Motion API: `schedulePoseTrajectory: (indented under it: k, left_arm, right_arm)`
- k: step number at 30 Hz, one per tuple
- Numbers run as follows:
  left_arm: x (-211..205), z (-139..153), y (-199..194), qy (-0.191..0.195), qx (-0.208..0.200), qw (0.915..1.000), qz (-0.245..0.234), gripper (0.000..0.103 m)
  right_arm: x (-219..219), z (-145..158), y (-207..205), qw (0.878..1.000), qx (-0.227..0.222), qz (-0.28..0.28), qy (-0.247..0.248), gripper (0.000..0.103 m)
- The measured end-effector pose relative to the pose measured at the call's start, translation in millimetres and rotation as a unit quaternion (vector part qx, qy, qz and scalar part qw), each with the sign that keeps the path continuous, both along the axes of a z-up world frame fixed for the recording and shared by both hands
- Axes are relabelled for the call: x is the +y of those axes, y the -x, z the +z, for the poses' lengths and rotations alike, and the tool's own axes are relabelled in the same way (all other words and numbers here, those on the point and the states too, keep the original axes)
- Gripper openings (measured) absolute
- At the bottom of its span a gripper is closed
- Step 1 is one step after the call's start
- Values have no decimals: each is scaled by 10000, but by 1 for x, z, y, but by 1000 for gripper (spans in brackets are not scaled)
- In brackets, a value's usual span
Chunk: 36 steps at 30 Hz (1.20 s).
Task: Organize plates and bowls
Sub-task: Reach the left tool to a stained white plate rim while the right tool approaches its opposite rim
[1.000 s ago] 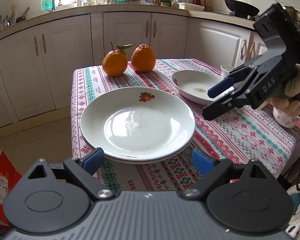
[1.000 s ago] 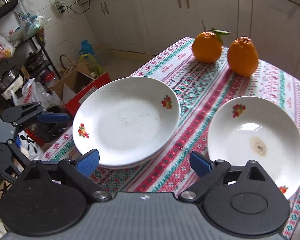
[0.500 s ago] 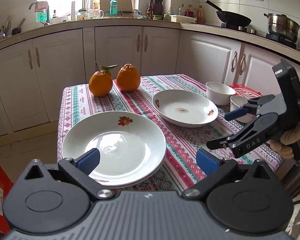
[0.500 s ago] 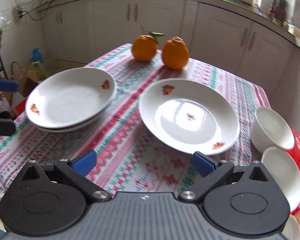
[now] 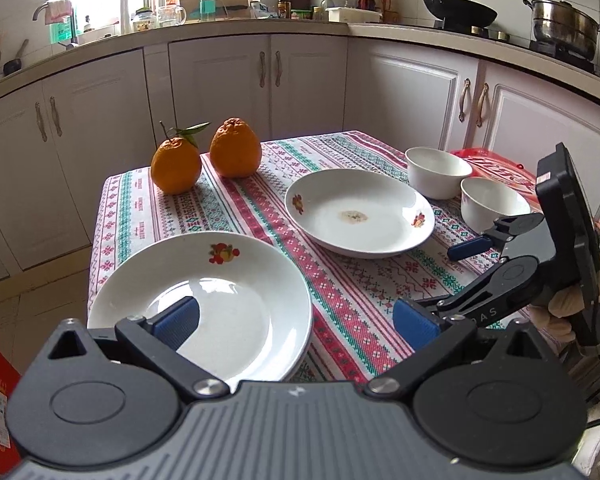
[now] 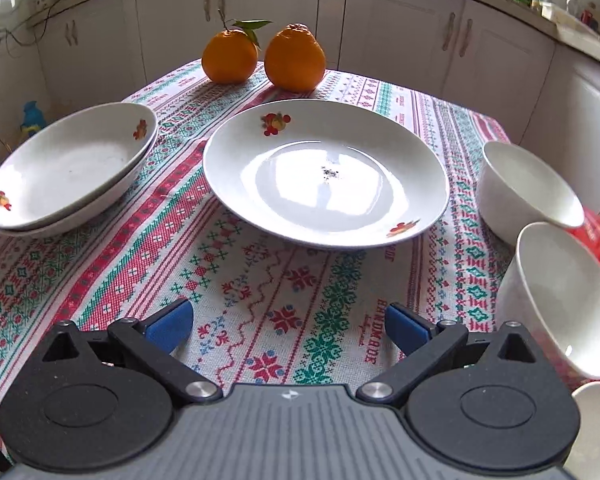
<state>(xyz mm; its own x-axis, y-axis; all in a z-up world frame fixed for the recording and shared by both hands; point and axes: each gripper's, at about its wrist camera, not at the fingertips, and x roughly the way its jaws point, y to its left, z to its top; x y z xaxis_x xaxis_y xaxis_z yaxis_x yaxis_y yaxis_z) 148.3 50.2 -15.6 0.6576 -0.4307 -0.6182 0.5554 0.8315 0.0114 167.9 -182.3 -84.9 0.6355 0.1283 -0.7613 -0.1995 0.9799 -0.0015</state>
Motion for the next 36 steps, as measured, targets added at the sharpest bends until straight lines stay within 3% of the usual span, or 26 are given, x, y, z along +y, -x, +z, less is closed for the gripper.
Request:
schedulePoseTrajectory:
  k: [11,26,36]
  left_arm:
    - [-55,11,-61,-371,-211,9972,-611,102]
    - [-128,-10,-148,-857,143,9889,-1208,102]
    - [-151,-29,-185,-986,515,9838,-1404,97]
  right_arm:
    - [-6,-5,-17,9987,-223,-461,-38,103]
    - [-11,-4,-27,9991,-172,-396,-42,103]
    - [-10,-6,-36,9990,-231,-389,-48,102]
